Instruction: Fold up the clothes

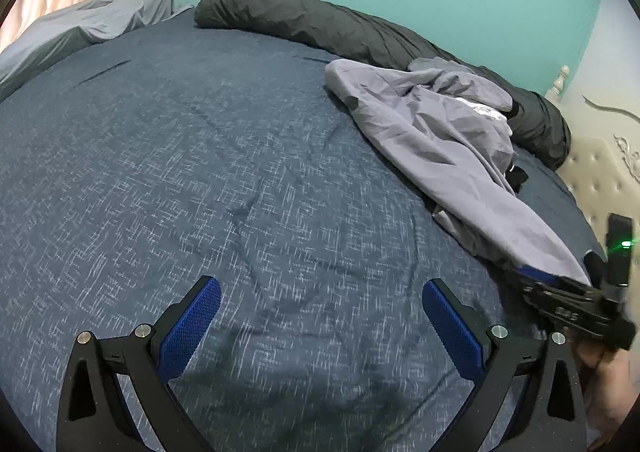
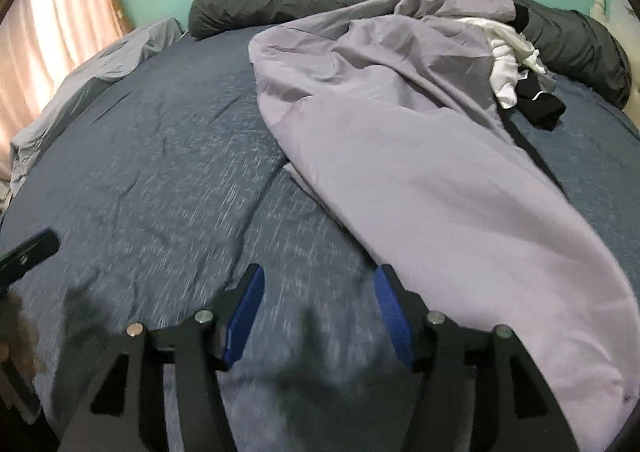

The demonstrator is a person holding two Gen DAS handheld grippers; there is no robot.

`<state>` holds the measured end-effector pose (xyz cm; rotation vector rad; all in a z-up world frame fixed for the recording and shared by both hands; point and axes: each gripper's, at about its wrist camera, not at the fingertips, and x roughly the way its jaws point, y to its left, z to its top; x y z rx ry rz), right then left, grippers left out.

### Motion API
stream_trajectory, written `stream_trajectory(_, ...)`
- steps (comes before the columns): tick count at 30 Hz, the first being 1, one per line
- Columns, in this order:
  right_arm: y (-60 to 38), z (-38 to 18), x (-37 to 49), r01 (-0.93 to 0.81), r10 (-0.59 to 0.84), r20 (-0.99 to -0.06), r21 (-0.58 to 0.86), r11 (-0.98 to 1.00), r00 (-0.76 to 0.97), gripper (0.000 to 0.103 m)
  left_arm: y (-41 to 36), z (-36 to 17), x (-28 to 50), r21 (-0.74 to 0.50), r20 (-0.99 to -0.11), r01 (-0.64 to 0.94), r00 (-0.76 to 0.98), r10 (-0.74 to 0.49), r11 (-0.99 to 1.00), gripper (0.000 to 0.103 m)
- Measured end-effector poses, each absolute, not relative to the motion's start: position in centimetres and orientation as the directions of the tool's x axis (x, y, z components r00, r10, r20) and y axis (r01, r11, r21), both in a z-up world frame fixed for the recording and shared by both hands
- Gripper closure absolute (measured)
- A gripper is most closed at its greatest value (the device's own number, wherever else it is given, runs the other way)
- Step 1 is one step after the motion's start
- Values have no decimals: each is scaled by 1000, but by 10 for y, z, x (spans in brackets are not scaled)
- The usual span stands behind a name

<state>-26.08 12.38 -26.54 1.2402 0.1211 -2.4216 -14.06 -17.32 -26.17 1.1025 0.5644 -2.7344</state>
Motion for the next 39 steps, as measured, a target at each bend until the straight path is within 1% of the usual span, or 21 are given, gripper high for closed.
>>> stream_trajectory(3,110,-282,-278,397,-294,-814,86,-914,-501,44,-173,-261,-148,-295,-689,258,-725,17,-920,0)
stream_trajectory(5,104,-287,-285,394,-273,-810,57,-917,-519,44,-173,-260,-151,-299,-688,253,-726,24,-920,0)
stream_trajectory(11,102,-297,-308,318,-152,-793,-56,-946,-589,43,-178,-258,-153,-316,-683,259,-730,29,-913,0)
stream_trajectory(15,98,-304,-313,314,-93,-785,-133,-940,-612,43,-180,-261,-152,-315,-689,267,-725,26,-911,0)
stream_trajectory(17,99,-307,-316,314,-84,-786,-144,-939,-612,43,-181,-262,-152,-314,-691,271,-722,24,-910,0)
stream_trajectory(18,100,-308,-317,306,-72,-789,-151,-940,-610,53,-182,-263,-152,-313,-693,273,-721,22,-910,0)
stream_trajectory(19,102,-308,-318,297,-61,-791,-155,-942,-608,67,-182,-263,-152,-312,-694,275,-719,21,-909,0)
stream_trajectory(20,106,-306,-319,287,-56,-793,-152,-946,-606,70,-183,-263,-152,-313,-694,275,-720,21,-909,0)
stream_trajectory(22,113,-299,-320,280,-62,-796,-138,-950,-602,91,-183,-262,-151,-313,-692,274,-721,21,-910,0)
stream_trajectory(24,120,-283,-315,292,-80,-781,-134,-947,-620,95,-182,-259,-149,-312,-689,272,-724,19,-910,0)
stream_trajectory(27,128,-254,-305,316,-120,-750,-124,-941,-650,96,-181,-254,-144,-309,-679,268,-734,15,-913,0)
stream_trajectory(33,141,-159,-284,332,-193,-666,-87,-939,-721,97,-178,-243,-132,-309,-657,256,-753,11,-916,0)
stream_trajectory(39,151,-64,-247,359,-237,-581,-104,-927,-779,97,-170,-228,-103,-323,-631,250,-776,11,-913,0)
